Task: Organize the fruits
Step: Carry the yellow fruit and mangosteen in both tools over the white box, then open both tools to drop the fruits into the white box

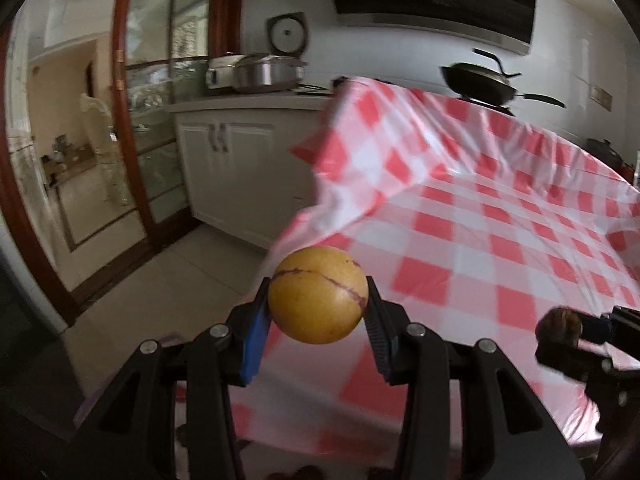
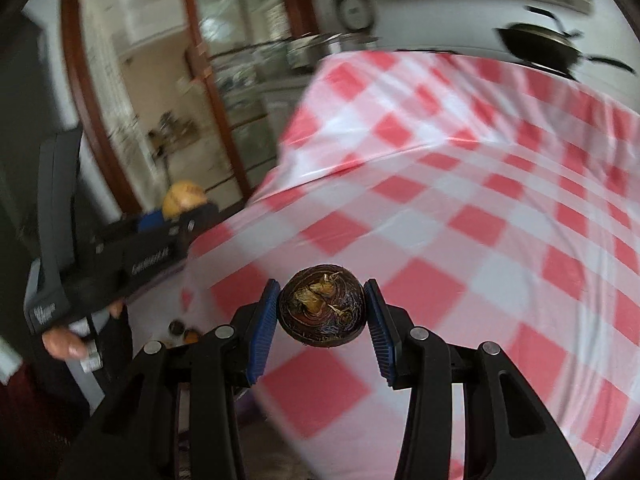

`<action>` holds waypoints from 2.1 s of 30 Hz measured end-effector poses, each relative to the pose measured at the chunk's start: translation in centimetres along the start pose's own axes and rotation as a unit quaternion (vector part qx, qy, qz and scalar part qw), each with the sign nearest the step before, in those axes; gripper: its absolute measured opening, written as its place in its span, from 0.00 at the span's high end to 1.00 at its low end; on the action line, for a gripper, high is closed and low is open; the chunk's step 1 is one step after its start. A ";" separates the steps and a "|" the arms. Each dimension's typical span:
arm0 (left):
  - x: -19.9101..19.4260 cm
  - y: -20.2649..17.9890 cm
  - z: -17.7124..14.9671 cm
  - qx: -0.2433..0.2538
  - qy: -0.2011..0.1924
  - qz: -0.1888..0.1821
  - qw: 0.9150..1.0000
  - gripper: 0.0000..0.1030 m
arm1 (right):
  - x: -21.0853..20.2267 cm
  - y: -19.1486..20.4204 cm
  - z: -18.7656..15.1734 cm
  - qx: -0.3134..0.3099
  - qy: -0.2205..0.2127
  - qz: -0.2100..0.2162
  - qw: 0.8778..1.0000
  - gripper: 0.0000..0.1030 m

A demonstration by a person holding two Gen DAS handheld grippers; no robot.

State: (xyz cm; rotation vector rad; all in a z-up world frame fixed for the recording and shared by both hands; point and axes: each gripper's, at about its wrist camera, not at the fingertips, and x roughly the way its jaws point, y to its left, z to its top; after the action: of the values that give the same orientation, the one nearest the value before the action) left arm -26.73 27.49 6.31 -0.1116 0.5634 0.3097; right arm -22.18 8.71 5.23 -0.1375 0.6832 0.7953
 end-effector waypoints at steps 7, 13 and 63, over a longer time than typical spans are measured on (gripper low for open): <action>-1.0 6.0 -3.2 -0.034 0.019 0.055 0.998 0.57 | 2.4 8.0 -0.7 -0.119 0.037 0.060 0.990 0.58; -0.6 11.4 -6.6 -0.072 0.060 0.108 0.990 0.57 | 4.8 14.2 -2.5 -0.217 0.084 0.108 0.966 0.58; 3.0 18.7 -11.7 -0.157 0.175 0.197 0.952 0.07 | 13.6 18.6 -6.9 -0.258 0.213 0.087 0.938 0.16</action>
State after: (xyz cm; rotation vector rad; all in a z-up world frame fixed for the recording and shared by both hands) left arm -36.22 43.83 -5.58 -0.3686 0.8875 0.7802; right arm -31.93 27.67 -5.94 -0.7529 0.8889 1.1202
